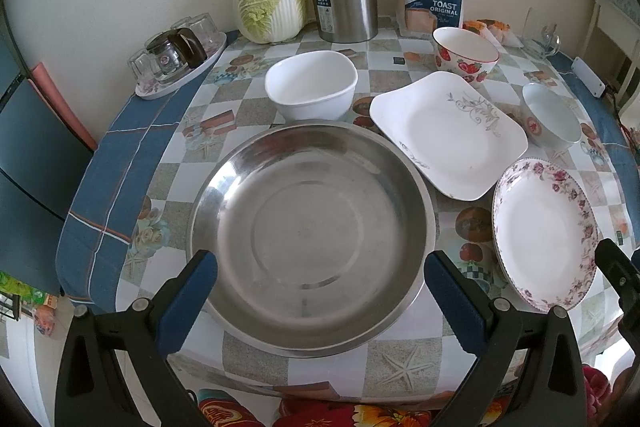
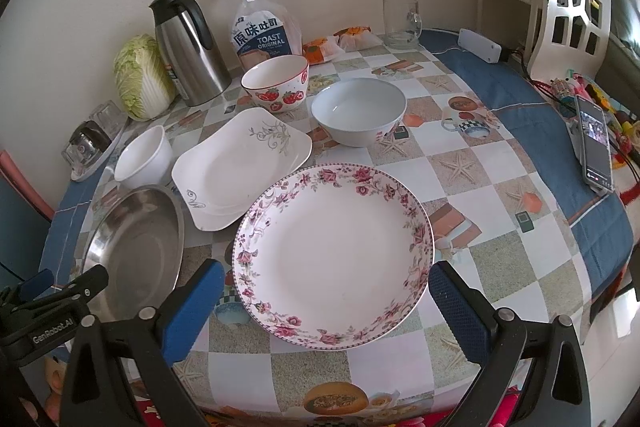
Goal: Organize plates and bowls
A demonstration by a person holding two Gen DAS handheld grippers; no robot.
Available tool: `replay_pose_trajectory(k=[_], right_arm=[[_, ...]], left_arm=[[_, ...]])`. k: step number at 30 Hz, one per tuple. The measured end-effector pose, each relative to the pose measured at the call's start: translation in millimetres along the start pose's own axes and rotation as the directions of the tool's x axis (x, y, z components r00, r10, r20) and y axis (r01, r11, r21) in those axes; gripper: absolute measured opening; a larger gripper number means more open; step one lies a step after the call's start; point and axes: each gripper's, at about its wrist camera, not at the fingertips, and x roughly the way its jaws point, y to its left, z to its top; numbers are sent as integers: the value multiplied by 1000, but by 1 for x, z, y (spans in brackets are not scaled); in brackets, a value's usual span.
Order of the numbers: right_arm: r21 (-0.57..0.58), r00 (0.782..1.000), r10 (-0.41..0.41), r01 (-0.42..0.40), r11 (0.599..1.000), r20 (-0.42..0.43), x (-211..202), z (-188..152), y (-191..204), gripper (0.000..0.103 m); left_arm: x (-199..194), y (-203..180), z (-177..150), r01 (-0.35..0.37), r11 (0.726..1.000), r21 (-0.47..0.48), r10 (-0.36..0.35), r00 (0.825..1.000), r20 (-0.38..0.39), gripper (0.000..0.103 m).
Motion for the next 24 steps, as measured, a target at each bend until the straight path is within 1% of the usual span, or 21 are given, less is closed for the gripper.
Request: replay_pose_trajectory(k=[24], right_arm=[[-5,1000,-2,2,1000,-3,1,0,1,103]], left_arm=[[1,1,-1,-3,1000,-1,3,1000,-5,103]])
